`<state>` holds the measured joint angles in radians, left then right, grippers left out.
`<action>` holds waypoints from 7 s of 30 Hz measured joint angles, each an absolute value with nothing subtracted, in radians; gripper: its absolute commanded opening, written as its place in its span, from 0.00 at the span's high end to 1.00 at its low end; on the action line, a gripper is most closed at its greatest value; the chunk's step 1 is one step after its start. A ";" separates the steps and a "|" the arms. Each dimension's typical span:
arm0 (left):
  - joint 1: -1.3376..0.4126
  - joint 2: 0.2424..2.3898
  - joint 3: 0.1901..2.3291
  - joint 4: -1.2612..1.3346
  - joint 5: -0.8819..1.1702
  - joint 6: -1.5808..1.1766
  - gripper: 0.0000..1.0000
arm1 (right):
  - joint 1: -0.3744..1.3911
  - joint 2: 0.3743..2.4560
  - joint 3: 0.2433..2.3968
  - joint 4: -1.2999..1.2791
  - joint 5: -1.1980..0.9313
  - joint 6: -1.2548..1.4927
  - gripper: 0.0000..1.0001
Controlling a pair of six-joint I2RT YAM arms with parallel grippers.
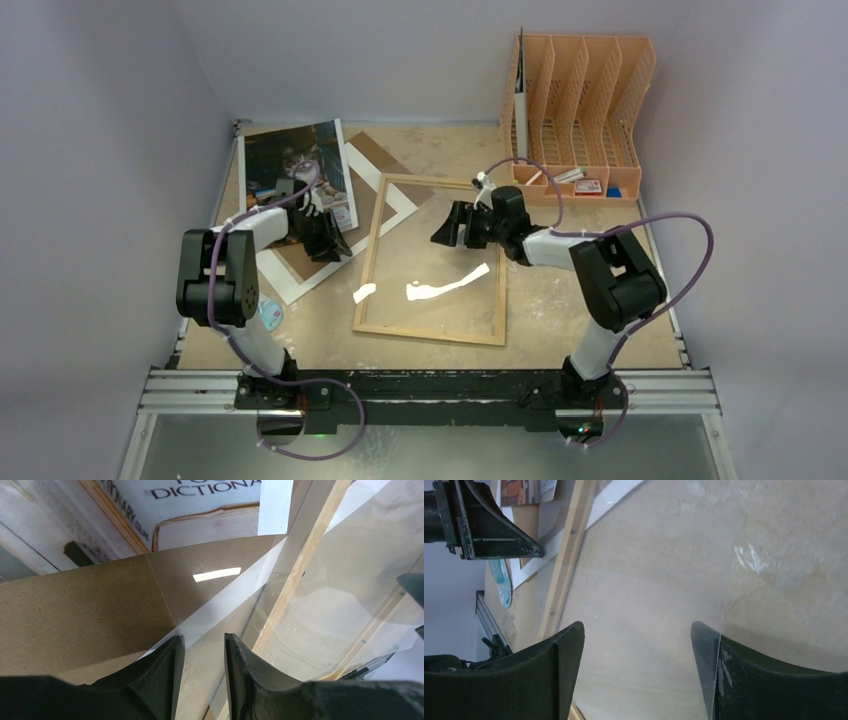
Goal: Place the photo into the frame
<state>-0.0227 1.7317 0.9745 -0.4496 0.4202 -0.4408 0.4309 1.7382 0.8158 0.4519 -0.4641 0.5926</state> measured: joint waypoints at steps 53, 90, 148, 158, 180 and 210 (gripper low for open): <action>-0.035 1.752 1.010 -0.503 0.359 -0.427 0.72 | 0.366 2.160 1.454 0.077 -0.752 0.165 0.82; -0.073 1.671 0.957 -0.401 0.416 -0.437 0.17 | 0.358 1.349 0.488 0.475 -0.241 0.883 1.00; -0.139 1.702 0.952 -0.354 0.367 -0.472 0.55 | 0.328 1.320 0.526 0.401 -0.593 0.896 0.36; -0.140 1.706 0.957 -0.361 0.363 -0.479 0.55 | 0.326 1.425 0.609 0.374 -0.451 0.763 0.11; -0.140 1.707 0.955 -0.337 0.401 -0.479 0.55 | 0.272 1.461 0.579 0.458 -0.485 0.773 1.00; -0.147 1.711 0.948 -0.307 0.376 -0.487 0.61 | 0.298 1.296 0.578 0.604 -0.685 1.106 1.00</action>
